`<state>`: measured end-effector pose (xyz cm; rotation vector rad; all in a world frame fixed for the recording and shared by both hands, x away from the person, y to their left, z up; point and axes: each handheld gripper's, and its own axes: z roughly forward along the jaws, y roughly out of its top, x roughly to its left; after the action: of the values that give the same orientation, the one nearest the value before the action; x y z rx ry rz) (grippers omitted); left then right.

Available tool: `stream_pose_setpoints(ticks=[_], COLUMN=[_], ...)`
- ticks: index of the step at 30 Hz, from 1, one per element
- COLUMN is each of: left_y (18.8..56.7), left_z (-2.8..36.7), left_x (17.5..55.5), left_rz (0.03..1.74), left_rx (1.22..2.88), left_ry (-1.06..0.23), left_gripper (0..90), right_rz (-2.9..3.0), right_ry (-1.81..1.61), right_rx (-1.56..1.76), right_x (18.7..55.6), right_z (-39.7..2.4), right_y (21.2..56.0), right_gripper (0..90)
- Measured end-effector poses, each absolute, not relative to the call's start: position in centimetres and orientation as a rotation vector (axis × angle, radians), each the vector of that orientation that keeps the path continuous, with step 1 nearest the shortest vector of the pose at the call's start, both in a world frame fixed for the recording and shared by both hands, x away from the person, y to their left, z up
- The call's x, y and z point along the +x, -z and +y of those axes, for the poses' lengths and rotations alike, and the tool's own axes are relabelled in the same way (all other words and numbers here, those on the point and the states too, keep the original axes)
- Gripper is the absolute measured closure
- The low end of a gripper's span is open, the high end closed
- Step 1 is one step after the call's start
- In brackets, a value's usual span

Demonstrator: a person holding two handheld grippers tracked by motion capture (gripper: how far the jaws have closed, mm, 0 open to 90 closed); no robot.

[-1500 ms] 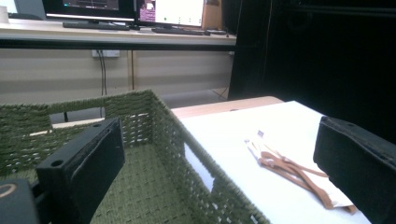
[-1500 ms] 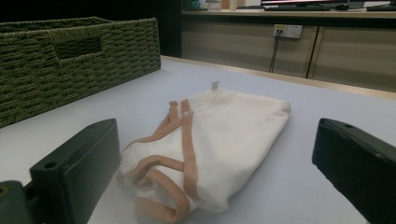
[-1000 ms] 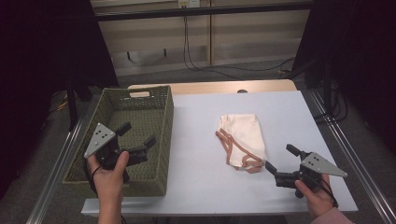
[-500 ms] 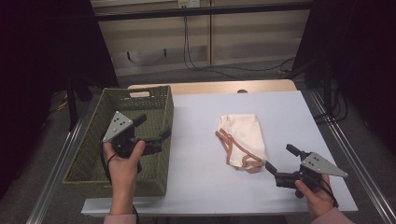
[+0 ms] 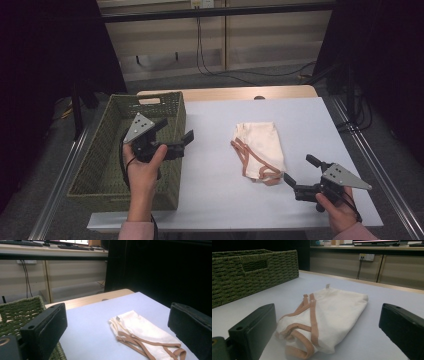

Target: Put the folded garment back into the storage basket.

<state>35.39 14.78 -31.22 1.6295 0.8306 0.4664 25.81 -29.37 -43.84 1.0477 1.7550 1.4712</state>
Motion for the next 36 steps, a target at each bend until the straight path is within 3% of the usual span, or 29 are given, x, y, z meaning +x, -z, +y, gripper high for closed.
stream_pose_setpoints(ticks=[36], left_y=[31.8], left_z=[9.4], left_x=[37.3], left_rz=[0.793], left_rx=[1.691], left_ry=[-0.383], left_gripper=[2.5], right_rz=[1.762], right_ry=[-1.471], right_rx=[1.035], right_x=[25.8], right_z=[-29.3], right_y=[43.8], right_gripper=[1.0])
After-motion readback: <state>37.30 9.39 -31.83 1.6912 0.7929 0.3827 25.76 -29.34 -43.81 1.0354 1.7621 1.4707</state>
